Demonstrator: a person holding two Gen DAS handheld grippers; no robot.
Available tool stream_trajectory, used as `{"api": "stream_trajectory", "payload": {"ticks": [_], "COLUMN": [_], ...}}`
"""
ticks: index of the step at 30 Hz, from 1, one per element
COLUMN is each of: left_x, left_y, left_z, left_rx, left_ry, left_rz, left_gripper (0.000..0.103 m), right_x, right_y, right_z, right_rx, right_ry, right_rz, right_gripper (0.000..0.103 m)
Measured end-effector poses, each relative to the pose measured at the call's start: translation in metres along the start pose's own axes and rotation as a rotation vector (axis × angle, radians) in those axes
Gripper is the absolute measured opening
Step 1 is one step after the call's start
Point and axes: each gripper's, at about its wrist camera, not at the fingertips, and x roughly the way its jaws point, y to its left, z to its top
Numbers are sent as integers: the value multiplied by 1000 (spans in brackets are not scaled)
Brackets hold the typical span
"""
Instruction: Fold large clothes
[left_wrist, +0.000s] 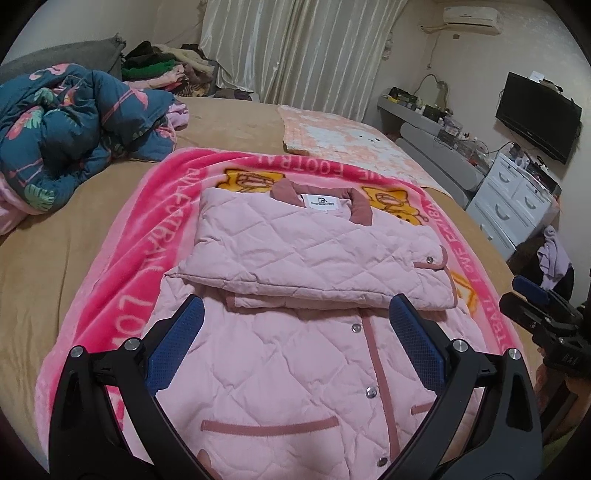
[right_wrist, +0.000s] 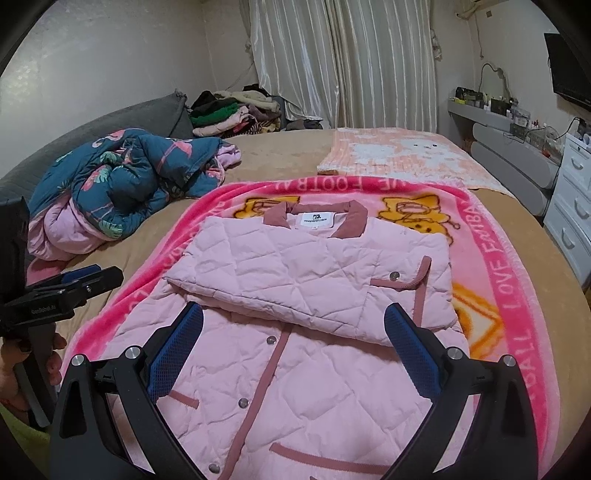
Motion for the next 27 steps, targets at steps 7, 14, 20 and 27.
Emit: {"api": "stream_trajectory", "payload": {"ticks": [7,14,20,27], "left_x": [-10,-17,-19,-22], "left_y": [-1,0,-2,0], "left_z": [-15,-34,-52,-69], "left_rx": [13,25,41,56], "left_ry": [-6,7,18,25], "left_rz": [5,14,20,36], "left_gripper": [94,94,94,94], "right_x": [-16,-23,-28,-33], "right_y": [-3,-9,-13,-21], "right_z": [-15,-34,-50,-70], "right_rx": [1,12,20,30], "right_ry": [-12,-4,5,23], "right_rz": [-3,-10,-19,-37], "right_gripper": [98,98,98,98]}}
